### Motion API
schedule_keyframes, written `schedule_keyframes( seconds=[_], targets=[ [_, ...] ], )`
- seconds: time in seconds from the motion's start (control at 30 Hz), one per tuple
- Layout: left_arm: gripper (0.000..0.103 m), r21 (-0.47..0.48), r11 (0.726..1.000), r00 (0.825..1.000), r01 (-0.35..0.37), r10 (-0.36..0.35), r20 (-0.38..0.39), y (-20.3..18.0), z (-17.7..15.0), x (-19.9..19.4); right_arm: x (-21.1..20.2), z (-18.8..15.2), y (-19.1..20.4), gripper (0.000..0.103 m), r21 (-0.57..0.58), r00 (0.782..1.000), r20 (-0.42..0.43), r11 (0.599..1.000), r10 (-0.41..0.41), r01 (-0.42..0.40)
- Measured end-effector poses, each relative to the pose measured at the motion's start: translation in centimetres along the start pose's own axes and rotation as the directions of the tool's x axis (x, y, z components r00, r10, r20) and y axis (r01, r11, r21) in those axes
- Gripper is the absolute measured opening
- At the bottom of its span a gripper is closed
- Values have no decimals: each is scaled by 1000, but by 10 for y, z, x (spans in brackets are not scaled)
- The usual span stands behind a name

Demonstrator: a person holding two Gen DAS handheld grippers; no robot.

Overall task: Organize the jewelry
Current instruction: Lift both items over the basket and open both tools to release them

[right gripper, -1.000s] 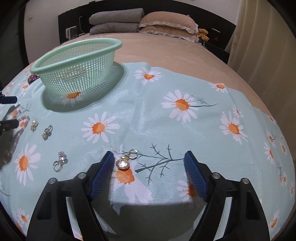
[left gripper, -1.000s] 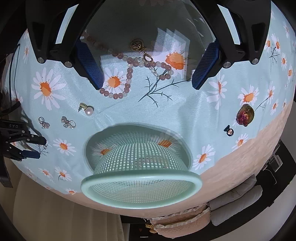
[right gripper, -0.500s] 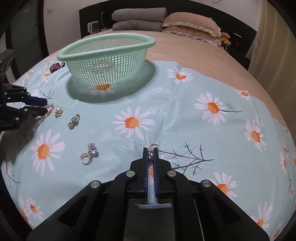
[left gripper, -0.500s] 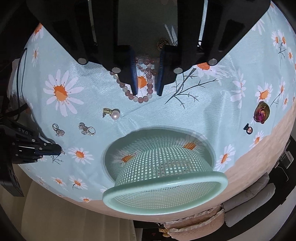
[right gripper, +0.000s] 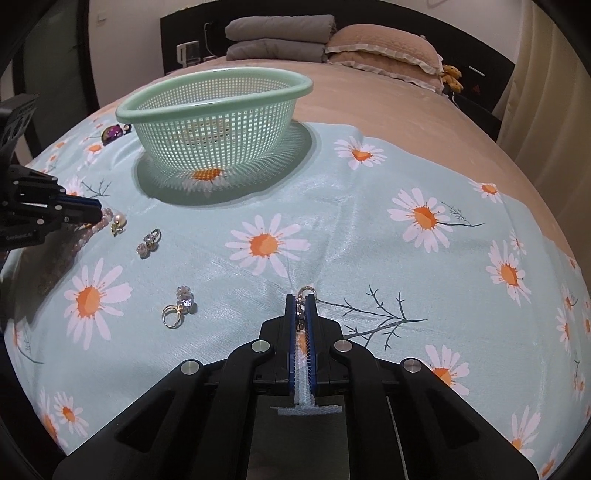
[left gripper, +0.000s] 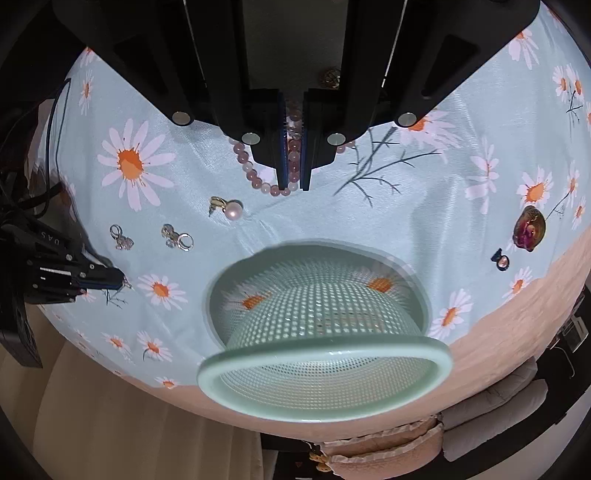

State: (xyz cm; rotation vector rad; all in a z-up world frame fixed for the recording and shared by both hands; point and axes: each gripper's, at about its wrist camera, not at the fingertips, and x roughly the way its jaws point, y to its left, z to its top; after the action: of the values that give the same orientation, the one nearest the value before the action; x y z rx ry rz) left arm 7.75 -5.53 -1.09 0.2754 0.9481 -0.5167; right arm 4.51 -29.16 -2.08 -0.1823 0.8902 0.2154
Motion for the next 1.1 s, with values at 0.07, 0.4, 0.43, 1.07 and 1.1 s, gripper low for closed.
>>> schedule_keyframes(
  seconds=[0.07, 0.4, 0.43, 1.07, 1.1],
  targets=[
    [6, -5, 1000, 1000, 3, -3, 19, 4, 3, -8, -3, 2, 0, 5, -11, 1000, -5, 1000, -13, 13],
    [6, 52, 998, 993, -30, 24, 116, -5, 25, -53, -39, 24, 9, 5, -89, 997, 61, 995, -45, 50],
    [6, 52, 998, 992, -35, 28, 126, -4, 28, -58, -43, 28, 9, 5, -92, 996, 70, 994, -47, 53],
    [6, 65, 986, 946, -157, 131, 298, 4, 103, -143, -82, 116, 28, 5, -192, 980, 201, 981, -2, 42],
    [6, 70, 984, 941, -164, 135, 311, 2, 107, -150, -84, 120, 30, 5, -195, 978, 208, 980, 4, 37]
  ],
)
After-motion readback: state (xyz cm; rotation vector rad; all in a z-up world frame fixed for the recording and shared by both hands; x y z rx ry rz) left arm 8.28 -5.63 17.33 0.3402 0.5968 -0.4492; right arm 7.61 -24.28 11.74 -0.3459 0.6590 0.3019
